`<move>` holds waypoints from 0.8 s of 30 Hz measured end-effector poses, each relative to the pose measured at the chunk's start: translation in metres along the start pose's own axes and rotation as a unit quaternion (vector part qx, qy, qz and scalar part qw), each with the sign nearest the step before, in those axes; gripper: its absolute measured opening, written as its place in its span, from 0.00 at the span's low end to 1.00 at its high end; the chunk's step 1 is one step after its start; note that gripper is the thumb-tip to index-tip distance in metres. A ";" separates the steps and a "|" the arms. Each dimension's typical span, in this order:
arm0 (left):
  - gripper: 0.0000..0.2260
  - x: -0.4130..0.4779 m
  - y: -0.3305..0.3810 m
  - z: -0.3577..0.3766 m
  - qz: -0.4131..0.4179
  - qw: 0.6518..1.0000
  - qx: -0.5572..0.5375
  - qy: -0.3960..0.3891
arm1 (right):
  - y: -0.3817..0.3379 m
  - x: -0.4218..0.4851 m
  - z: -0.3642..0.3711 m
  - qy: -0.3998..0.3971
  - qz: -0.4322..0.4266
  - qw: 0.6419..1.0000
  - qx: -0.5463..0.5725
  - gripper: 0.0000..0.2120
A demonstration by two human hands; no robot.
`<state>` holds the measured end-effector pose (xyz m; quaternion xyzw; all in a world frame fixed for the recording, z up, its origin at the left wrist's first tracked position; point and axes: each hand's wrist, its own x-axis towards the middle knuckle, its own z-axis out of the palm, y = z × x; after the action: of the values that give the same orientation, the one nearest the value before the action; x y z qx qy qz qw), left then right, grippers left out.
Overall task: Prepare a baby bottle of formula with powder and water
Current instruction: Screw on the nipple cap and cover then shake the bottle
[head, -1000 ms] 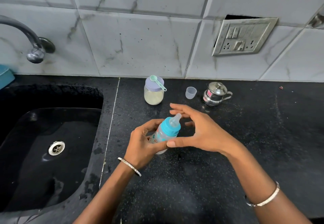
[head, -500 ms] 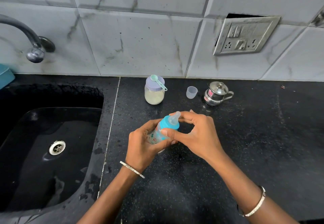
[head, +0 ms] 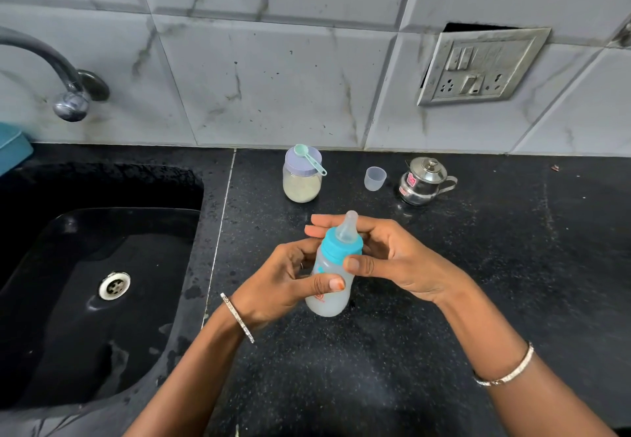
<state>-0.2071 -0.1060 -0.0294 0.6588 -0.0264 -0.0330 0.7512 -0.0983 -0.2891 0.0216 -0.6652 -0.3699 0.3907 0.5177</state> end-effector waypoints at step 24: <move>0.29 0.013 -0.019 0.018 0.070 0.934 0.255 0.239 | 0.020 0.017 0.005 0.158 -0.021 0.987 -0.032 0.22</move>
<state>-0.1962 -0.1274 -0.0462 0.8129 0.1008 0.1857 0.5427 -0.0943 -0.2759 -0.0007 -0.7268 -0.3096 0.2583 0.5560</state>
